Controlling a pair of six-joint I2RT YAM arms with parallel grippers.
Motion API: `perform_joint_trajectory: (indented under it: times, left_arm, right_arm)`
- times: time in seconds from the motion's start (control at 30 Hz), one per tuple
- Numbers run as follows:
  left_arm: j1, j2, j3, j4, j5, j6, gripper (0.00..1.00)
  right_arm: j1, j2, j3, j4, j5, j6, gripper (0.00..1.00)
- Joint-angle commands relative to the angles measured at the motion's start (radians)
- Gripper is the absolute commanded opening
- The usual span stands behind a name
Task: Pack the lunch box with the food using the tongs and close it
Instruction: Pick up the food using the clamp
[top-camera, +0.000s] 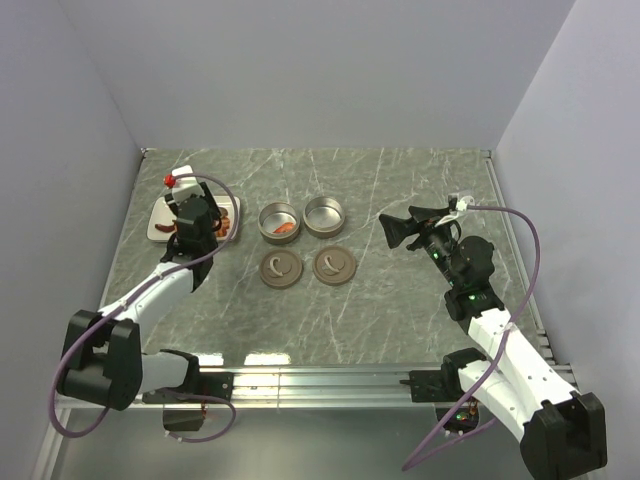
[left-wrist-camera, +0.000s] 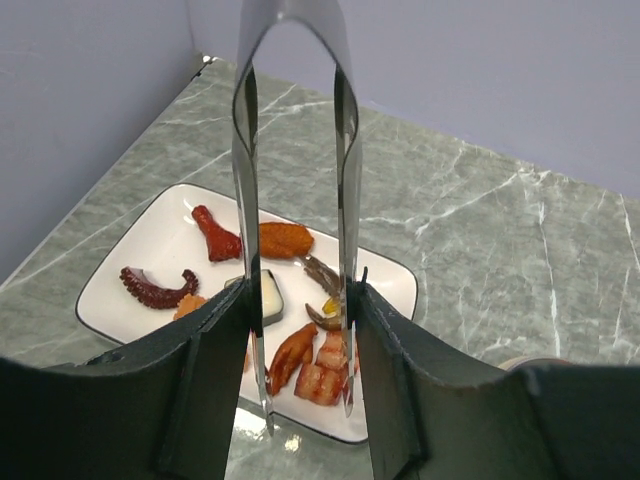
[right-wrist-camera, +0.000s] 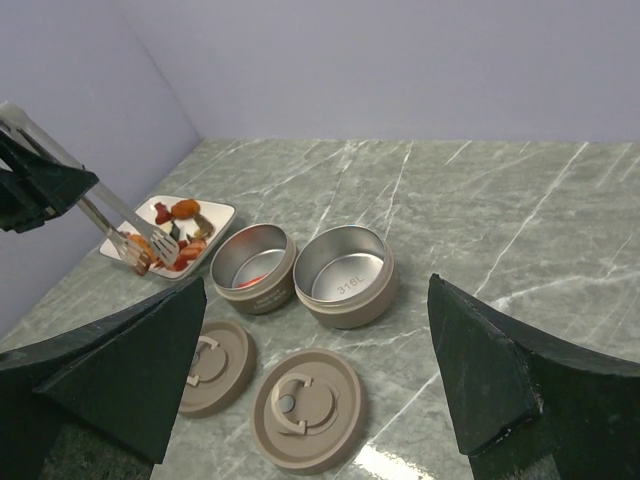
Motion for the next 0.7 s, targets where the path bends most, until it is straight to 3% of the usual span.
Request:
perform_joint_trajectory:
  times: [0.0, 0.33, 0.67]
  left_arm:
    - [0.009, 0.016, 0.001, 0.086, 0.028, -0.008, 0.50]
    - [0.013, 0.033, -0.002, 0.142, 0.080, 0.001, 0.49]
    - [0.018, 0.096, 0.048, 0.070, 0.072, -0.014, 0.48]
  right_arm:
    - [0.004, 0.000, -0.006, 0.046, -0.002, -0.001, 0.98]
    - [0.005, 0.000, -0.009, 0.046, -0.002, -0.001, 0.98]
    - [0.005, 0.006, -0.012, 0.049, 0.002, -0.003, 0.98]
